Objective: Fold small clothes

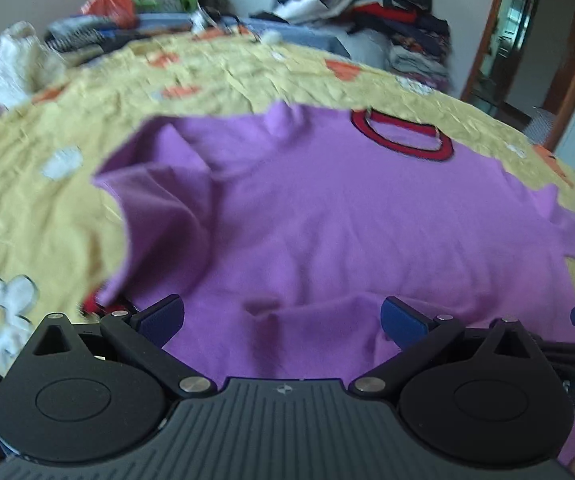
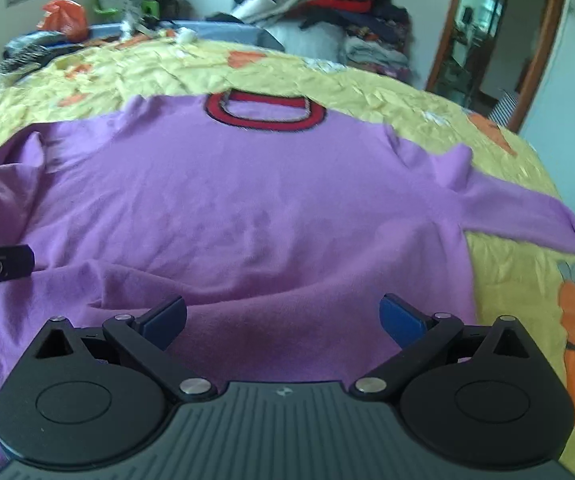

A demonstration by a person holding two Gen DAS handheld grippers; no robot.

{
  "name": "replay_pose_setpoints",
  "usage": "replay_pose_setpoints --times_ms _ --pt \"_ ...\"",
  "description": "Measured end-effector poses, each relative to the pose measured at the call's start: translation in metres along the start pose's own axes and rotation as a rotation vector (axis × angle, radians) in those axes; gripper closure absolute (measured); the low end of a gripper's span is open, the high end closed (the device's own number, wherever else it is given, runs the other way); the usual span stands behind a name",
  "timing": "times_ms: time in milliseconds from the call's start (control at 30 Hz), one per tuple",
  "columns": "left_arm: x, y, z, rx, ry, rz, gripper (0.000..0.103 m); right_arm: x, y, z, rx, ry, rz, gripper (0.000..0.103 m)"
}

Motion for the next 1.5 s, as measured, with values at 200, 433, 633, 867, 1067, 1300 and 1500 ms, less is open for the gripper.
replay_pose_setpoints --times_ms 200,433,633,867,1067,1300,1500 --pt "-0.020 0.001 -0.009 0.048 0.015 -0.191 0.000 -0.010 -0.003 -0.005 0.036 -0.002 -0.083 0.000" --pt "-0.032 0.000 -0.011 0.072 -0.006 -0.132 0.000 -0.019 -0.004 -0.011 0.030 0.028 -0.064 0.000" --pt "-0.043 -0.004 -0.012 0.088 -0.024 -0.151 0.000 -0.039 -0.010 -0.020 0.035 0.020 -0.095 0.000" --pt "-0.048 -0.002 -0.015 0.103 -0.029 -0.151 0.000 -0.047 -0.010 -0.026 0.045 0.012 -0.119 0.000" --pt "-0.046 0.000 -0.017 0.117 -0.029 -0.133 0.000 -0.046 -0.011 -0.024 0.042 0.009 -0.113 0.000" --pt "-0.044 0.003 -0.015 0.116 -0.027 -0.122 0.000 -0.043 -0.011 -0.019 0.037 0.013 -0.107 0.000" --pt "-0.048 0.005 -0.012 0.114 -0.028 -0.127 0.000 -0.041 -0.009 -0.014 0.032 0.022 -0.092 0.000"
Point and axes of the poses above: each gripper's, at about its wrist camera, not at the fingertips, and z roughly against the way its jaws point, x to its left, y to its underside, the point moved 6 cm from there along -z, roughly the way its jaws point, and after that the axes turned 9 degrees about -z, right-handed, at the moved point
